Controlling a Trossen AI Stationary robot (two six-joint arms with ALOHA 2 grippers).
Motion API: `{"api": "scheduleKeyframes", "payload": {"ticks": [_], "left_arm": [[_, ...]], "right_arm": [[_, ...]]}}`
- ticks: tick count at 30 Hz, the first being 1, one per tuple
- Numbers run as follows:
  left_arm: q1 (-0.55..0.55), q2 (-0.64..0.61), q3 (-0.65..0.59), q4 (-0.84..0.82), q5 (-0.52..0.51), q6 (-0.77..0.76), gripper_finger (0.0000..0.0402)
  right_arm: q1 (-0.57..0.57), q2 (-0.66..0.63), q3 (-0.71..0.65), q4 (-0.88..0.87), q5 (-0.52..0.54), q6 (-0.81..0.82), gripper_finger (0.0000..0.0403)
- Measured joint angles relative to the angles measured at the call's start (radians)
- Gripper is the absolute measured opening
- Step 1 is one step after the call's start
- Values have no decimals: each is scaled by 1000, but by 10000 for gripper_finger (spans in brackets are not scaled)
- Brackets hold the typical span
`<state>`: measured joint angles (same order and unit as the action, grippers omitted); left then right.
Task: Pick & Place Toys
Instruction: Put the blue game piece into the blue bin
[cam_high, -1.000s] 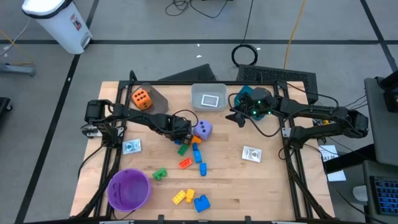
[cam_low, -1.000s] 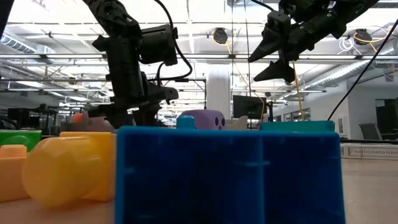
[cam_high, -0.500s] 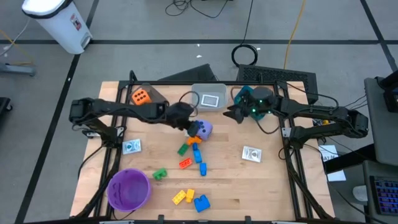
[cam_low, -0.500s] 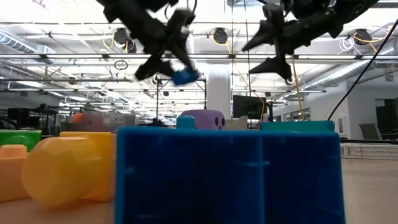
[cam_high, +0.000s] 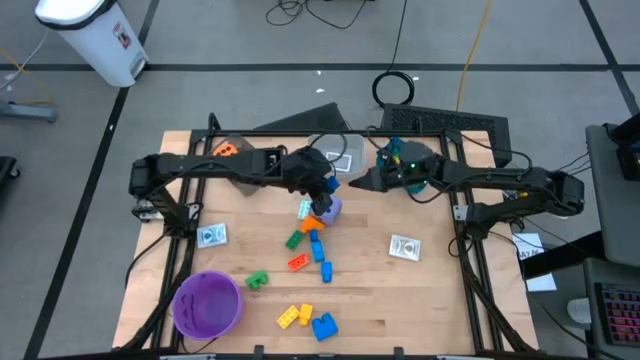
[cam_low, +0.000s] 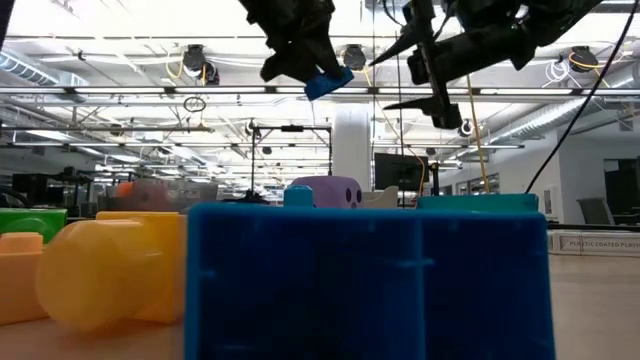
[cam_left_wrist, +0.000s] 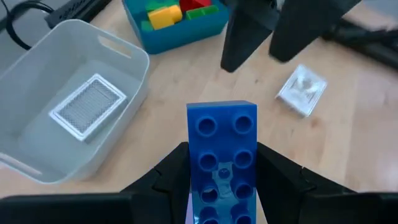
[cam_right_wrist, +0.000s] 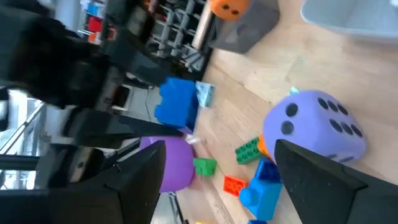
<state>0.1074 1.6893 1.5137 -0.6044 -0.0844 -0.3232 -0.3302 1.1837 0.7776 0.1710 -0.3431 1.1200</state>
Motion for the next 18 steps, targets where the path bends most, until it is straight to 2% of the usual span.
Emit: {"api": "scheduleKeyframes", "payload": {"ticks": [7,12,18], "left_arm": [[-19,70,105,-66,-23,131,149],[-33,74,115,-68,-60,172,149],[-30,74,115,-75,-74,193,149]], "right_arm": [[6,70,0,110,0,41,293],[5,95,0,216,-15,73,293],[12,95,0,221,-27,92,293]]}}
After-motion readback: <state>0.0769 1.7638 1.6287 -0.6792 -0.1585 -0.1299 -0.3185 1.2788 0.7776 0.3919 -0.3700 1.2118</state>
